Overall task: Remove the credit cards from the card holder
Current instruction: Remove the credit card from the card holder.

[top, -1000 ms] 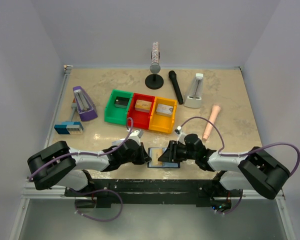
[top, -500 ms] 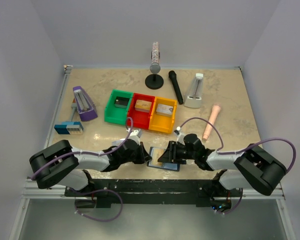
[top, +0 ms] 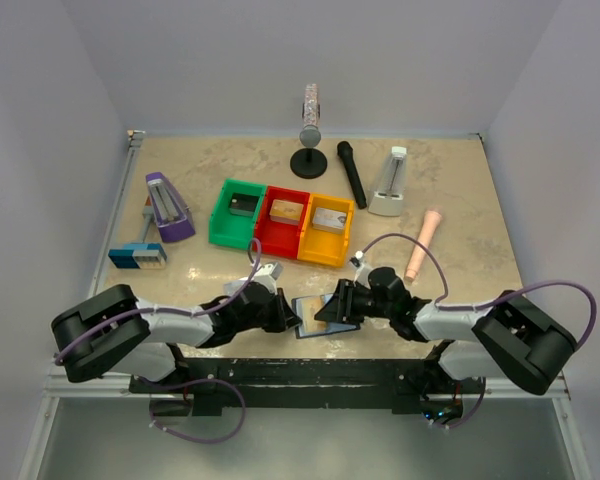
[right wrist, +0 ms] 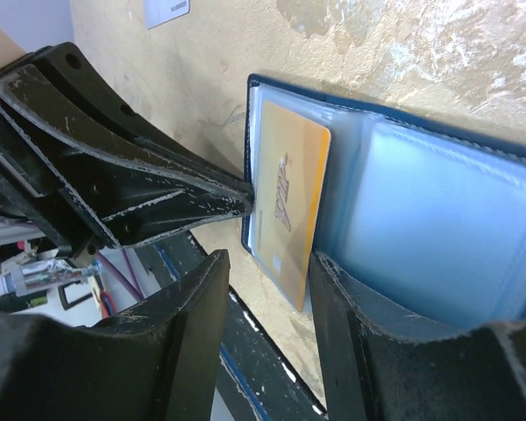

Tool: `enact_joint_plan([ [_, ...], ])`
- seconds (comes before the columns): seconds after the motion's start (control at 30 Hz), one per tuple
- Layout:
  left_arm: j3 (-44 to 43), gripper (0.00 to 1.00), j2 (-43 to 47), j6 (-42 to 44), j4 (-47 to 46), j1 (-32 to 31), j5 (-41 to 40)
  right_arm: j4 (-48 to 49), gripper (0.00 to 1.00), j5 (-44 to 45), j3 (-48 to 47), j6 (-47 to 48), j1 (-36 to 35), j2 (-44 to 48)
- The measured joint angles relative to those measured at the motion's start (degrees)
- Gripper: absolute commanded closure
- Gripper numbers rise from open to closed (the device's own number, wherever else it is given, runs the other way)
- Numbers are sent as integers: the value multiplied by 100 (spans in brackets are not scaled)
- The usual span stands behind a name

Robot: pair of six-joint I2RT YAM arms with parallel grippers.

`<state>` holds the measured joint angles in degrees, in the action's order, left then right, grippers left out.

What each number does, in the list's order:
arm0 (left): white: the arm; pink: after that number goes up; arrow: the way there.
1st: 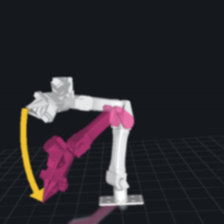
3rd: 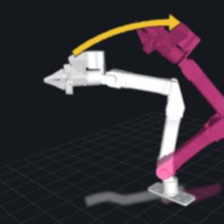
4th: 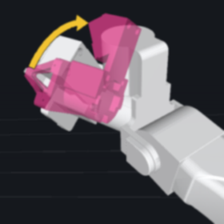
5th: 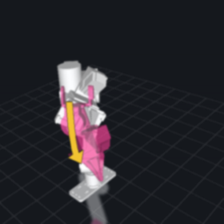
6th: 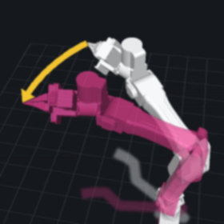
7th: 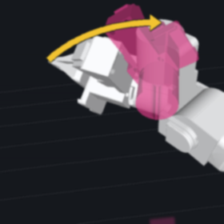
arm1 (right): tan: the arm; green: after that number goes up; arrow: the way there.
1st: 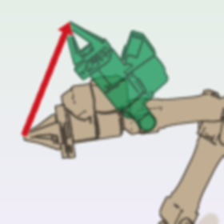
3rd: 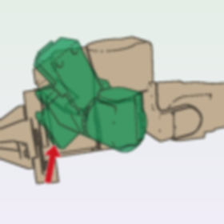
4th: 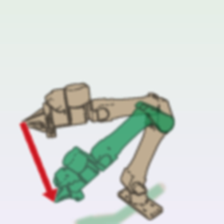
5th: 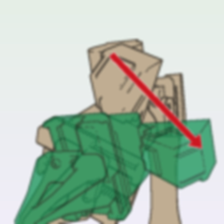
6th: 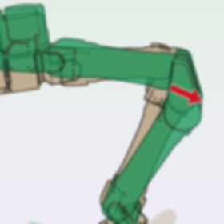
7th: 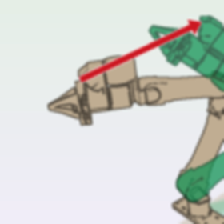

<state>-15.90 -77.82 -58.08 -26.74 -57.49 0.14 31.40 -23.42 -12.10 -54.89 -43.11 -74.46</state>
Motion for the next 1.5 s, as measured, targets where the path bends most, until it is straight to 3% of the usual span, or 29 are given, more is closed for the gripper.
enact_joint_plan([
  [0.33, 55, 93, 72, -92, 48, -7, 52, 42, 54, -11, -114, 0, 0, -140],
  [0.63, 55, 100, 57, -94, 31, -7, 79, 444, 54, -188, -129, -81, 4, -516],
  [1.5, 55, 100, -216, -138, -367, -7, 184, 1075, 53, -761, -376, -280, 42, -1261],
])
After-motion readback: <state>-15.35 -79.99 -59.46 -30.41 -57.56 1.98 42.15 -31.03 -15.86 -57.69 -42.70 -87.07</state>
